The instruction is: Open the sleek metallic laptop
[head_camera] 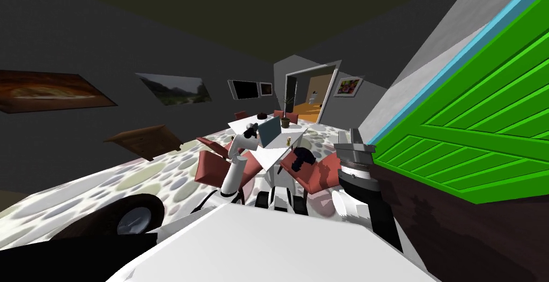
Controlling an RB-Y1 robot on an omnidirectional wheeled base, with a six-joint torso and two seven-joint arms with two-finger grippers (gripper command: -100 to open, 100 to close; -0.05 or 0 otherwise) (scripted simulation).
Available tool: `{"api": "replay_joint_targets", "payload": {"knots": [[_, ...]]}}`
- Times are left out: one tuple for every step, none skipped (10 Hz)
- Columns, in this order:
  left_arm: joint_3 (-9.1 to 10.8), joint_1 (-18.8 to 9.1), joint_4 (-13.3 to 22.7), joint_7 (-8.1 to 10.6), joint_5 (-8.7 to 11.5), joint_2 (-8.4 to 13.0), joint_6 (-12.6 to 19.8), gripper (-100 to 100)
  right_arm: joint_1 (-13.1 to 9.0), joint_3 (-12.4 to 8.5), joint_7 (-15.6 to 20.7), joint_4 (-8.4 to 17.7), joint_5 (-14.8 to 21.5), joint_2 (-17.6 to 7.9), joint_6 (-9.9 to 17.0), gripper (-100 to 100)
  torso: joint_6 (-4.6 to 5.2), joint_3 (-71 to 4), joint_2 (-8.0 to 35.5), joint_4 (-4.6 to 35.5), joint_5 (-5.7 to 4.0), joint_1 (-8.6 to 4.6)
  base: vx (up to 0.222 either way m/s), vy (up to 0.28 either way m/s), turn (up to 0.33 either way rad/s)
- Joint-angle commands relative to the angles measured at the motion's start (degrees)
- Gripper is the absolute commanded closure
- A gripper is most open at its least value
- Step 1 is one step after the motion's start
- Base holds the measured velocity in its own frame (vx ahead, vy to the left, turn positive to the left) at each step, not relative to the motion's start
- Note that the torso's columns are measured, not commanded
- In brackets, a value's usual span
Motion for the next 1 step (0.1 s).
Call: {"api": "replay_joint_targets", "payload": {"knots": [[1.58,-3.0,1.9,1.07,-2.1,-1.4,2.9,-100,0.0,0.0,0.0,0.0,0.0,0.0,0.0,0,0.01,0.0,0.0,0.0,0.00,0.00,0.003,0.007,-0.126]]}}
